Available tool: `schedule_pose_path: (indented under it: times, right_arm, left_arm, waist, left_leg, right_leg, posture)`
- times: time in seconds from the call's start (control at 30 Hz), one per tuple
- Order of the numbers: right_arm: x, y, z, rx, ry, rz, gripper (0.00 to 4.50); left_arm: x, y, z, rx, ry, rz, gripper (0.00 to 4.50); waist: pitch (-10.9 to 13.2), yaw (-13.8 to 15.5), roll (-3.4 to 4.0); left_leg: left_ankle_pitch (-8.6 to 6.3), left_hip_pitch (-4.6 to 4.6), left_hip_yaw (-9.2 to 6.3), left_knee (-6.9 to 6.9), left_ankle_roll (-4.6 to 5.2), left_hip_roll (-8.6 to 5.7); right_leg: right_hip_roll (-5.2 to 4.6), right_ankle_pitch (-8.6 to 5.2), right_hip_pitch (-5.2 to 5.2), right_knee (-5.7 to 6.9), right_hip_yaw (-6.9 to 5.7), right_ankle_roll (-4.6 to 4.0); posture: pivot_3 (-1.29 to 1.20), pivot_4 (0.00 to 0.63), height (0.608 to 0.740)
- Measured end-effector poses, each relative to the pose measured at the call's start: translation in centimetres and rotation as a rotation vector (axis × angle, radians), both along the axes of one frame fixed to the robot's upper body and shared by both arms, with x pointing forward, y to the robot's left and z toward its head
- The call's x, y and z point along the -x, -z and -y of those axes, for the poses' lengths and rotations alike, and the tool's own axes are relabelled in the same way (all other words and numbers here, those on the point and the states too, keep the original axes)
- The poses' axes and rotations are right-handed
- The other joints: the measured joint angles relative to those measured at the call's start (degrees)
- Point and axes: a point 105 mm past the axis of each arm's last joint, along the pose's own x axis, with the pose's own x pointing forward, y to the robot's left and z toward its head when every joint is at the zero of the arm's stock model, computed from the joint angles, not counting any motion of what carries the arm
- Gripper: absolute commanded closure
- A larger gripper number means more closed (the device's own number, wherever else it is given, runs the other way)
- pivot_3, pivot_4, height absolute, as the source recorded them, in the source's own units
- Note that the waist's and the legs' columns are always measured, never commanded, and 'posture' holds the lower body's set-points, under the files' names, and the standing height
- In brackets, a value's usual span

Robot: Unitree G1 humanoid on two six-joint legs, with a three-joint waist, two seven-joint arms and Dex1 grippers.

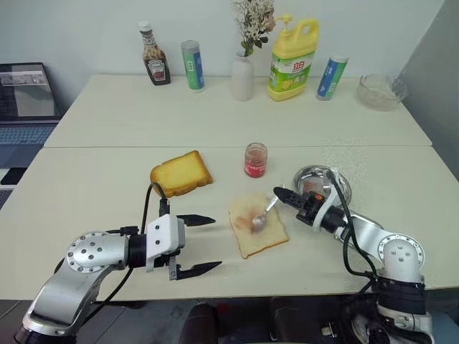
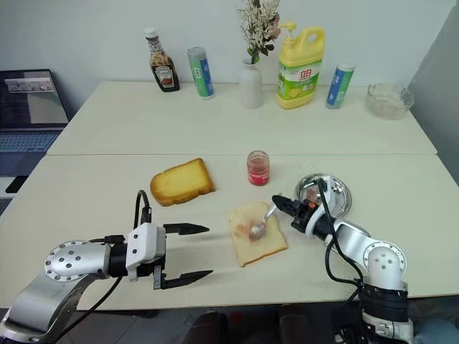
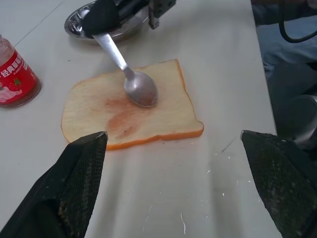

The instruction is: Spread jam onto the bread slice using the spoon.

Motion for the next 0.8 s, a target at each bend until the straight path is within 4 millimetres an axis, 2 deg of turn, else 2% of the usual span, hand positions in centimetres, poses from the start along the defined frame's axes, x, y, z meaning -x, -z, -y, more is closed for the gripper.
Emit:
schedule_pose_path:
  times: [0.23,0.43,0.63,0.8]
  right_arm:
    - [-0.7,0.4,-0.2,-0.003,0.024,-0.015,4.46]
    - [1.2,1.5,-1.1,0.024,-0.073,-0.041,4.46]
    - [1.7,0.8,-1.0,0.034,-0.102,-0.007,4.46]
    - [-1.2,-0.7,-1.0,-0.013,0.009,0.033,4.46]
  left_arm:
    - [0.0,0.2,-0.2,-0.011,-0.013,-0.029,0.0]
    - [-0.4,1.2,-1.4,-0.067,-0.06,-0.082,0.0]
    - [-0.7,1.5,-1.9,-0.096,-0.07,-0.072,0.0]
    - [-0.6,1.6,-1.9,-0.1,-0.054,-0.075,0.0]
  waist:
    - [0.0,0.01,0.01]
    - [0.0,0.02,0.01]
    - [0.0,0.0,0.0]
    - [0.0,-0.1,0.0]
  left_leg:
    - [0.0,-0.01,0.01,-0.02,0.0,0.01]
    - [0.0,-0.01,0.03,-0.01,0.0,0.01]
    - [0.0,0.01,0.01,-0.01,0.0,0.01]
    - [0.0,0.0,0.02,-0.01,0.0,0.02]
  right_leg:
    - [-0.01,0.0,-0.01,-0.02,0.01,0.0]
    - [-0.01,0.0,-0.01,-0.02,0.02,0.0]
    - [0.01,0.0,0.0,-0.01,0.0,0.0]
    - [0.02,0.0,-0.01,-0.01,0.01,0.0]
  posture:
    - [0.0,0.15,0.74]
    - [0.0,0.15,0.74]
    - [0.0,0.15,0.74]
    - [0.0,0.15,0.74]
